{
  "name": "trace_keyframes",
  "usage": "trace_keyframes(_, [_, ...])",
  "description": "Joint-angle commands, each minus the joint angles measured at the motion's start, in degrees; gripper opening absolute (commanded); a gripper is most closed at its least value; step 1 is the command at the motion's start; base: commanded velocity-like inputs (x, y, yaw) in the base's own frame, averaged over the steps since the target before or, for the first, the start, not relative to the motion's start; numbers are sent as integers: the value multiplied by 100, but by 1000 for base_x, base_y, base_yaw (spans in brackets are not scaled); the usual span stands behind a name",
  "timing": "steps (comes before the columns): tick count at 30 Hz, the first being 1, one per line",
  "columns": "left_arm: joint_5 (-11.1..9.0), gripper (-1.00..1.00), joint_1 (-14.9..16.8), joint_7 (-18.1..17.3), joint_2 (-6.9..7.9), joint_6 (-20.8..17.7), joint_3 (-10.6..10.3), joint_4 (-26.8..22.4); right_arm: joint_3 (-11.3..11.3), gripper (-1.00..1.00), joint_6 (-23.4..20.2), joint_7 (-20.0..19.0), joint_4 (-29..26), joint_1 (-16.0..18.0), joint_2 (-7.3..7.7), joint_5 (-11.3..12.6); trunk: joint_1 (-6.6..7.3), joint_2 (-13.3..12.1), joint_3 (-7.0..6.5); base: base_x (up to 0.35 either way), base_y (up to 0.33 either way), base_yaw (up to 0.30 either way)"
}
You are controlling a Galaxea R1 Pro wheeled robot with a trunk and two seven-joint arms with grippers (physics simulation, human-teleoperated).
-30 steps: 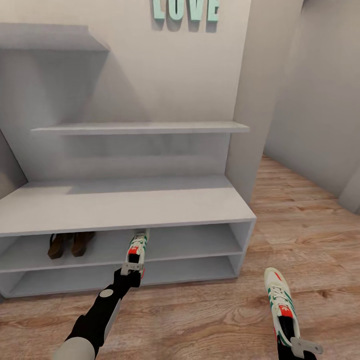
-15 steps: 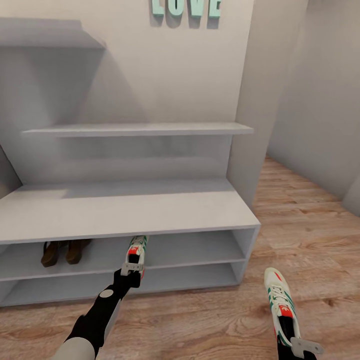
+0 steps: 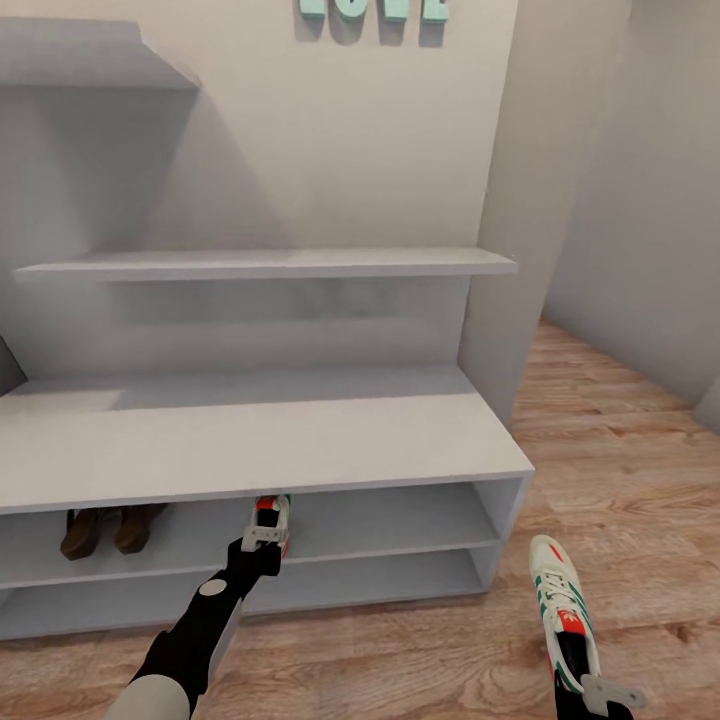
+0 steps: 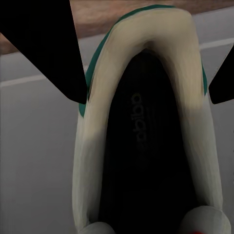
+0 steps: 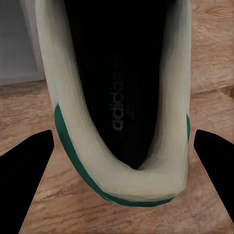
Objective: Pick up the two gym shoes and the two sandals from the corridor floor and place them onto the hallstand (shoe rack) in the corridor, making sure they are on the rack and not on the floor. Arrange them so the two gym shoes are next to each other and the two sandals are next to each other.
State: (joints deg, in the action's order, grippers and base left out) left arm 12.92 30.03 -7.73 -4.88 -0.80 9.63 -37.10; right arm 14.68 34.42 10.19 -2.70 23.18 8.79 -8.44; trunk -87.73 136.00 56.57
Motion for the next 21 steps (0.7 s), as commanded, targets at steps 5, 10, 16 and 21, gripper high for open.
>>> trace_keyframes(5, [59, -100, 3, -53, -5, -8, 48, 0, 26, -100, 12, 36, 6, 3, 0, -61, 1, 2, 5, 20, 0, 0])
trace_keyframes(10, [69, -100, 3, -53, -8, -8, 43, 8, 26, -100, 12, 36, 6, 3, 0, -61, 1, 2, 5, 150, -42, 0])
trace_keyframes(16, [68, -100, 3, -51, -5, -8, 43, 16, 26, -100, 12, 36, 6, 4, 0, -61, 1, 2, 5, 152, -63, 0])
trace_keyframes(21, [66, -100, 3, -46, -5, -8, 42, 18, 26, -100, 12, 36, 6, 4, 0, -61, 1, 2, 5, 32, -13, 0])
